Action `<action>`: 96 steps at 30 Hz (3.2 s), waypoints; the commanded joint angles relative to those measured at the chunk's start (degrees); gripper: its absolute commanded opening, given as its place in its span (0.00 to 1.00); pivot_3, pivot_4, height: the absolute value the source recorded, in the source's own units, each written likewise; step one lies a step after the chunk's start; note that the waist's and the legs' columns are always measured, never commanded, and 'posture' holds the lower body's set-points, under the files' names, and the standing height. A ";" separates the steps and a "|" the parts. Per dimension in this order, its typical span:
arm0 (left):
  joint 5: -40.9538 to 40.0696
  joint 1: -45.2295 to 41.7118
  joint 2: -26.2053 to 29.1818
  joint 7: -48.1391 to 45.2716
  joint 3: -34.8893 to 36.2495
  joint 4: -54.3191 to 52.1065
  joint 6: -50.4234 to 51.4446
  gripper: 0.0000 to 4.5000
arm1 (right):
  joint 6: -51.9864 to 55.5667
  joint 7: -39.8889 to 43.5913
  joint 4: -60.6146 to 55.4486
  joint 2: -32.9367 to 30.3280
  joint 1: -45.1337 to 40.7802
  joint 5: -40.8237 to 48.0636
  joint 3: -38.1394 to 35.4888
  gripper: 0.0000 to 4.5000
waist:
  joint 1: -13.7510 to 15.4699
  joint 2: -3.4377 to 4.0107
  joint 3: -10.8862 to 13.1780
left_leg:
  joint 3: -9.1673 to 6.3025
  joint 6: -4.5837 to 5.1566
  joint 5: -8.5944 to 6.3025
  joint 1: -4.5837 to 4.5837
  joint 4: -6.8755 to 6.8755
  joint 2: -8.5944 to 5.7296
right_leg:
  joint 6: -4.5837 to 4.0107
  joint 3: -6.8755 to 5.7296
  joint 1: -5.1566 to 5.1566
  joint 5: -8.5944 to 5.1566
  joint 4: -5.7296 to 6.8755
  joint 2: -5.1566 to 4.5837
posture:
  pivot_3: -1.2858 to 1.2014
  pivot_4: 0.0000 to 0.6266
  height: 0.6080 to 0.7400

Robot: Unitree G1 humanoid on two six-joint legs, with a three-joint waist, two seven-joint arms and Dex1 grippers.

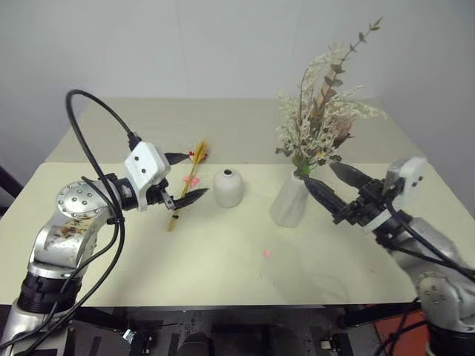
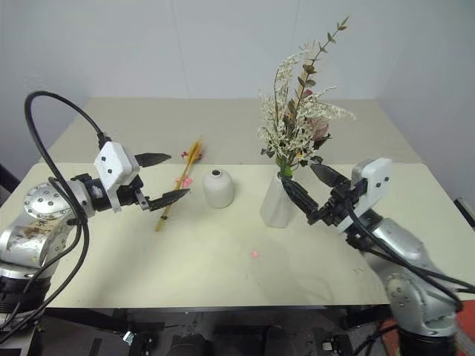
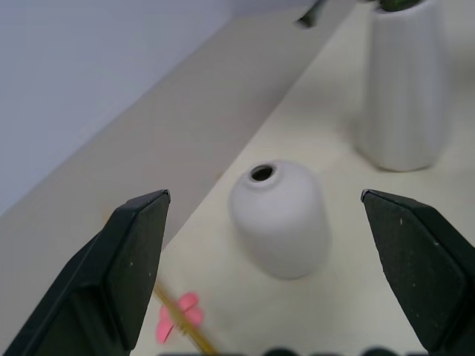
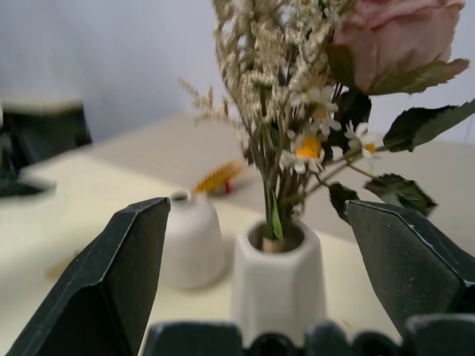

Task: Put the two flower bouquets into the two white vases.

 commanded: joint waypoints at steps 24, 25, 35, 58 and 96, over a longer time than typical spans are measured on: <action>6.74 -38.87 -5.68 5.39 -15.00 44.78 30.19 1.00 | 26.65 -10.94 -11.08 -26.54 0.63 32.59 -14.88 0.99 | 0.13 -0.24 0.05 | -0.05 0.01 0.00 -0.15 0.08 -0.07 | 0.04 -0.05 -0.01 -0.03 -0.04 -0.06 | 0.52 0.24 1.00; 7.21 -39.73 -6.62 5.79 -14.72 47.64 30.11 1.00 | 26.44 -11.19 -11.17 -26.77 0.83 32.59 -14.67 0.99 | 0.15 -0.24 0.05 | -0.05 0.00 0.00 -0.15 0.09 -0.07 | 0.04 -0.04 0.00 -0.03 -0.03 -0.07 | 0.52 0.24 1.00; 8.94 -41.35 -10.03 5.83 -13.21 57.07 33.87 1.00 | 24.75 -12.30 -10.94 -26.85 1.12 30.99 -12.46 0.99 | 0.09 -0.28 0.07 | -0.05 0.02 -0.01 -0.31 0.17 -0.08 | 0.05 -0.06 -0.08 -0.02 -0.01 -0.09 | 0.52 0.24 1.00; 8.14 -37.47 -13.99 6.27 -10.60 58.48 37.50 0.73 | 24.23 -14.78 -10.23 -25.41 -1.40 28.74 -8.15 1.00 | 0.16 -0.28 0.07 | -0.06 0.02 -0.01 -0.31 0.21 -0.08 | 0.05 -0.05 -0.08 -0.02 0.02 -0.09 | 0.52 0.24 1.00; -21.78 -30.31 -33.09 5.23 19.52 39.84 -4.19 0.01 | 4.50 -4.09 -23.09 -10.64 13.57 9.39 -12.97 1.00 | 1.14 -0.38 -0.02 | -0.09 0.05 -0.03 -0.13 0.47 -0.10 | 0.05 -0.08 0.23 0.02 -0.01 -0.08 | 0.52 0.24 1.00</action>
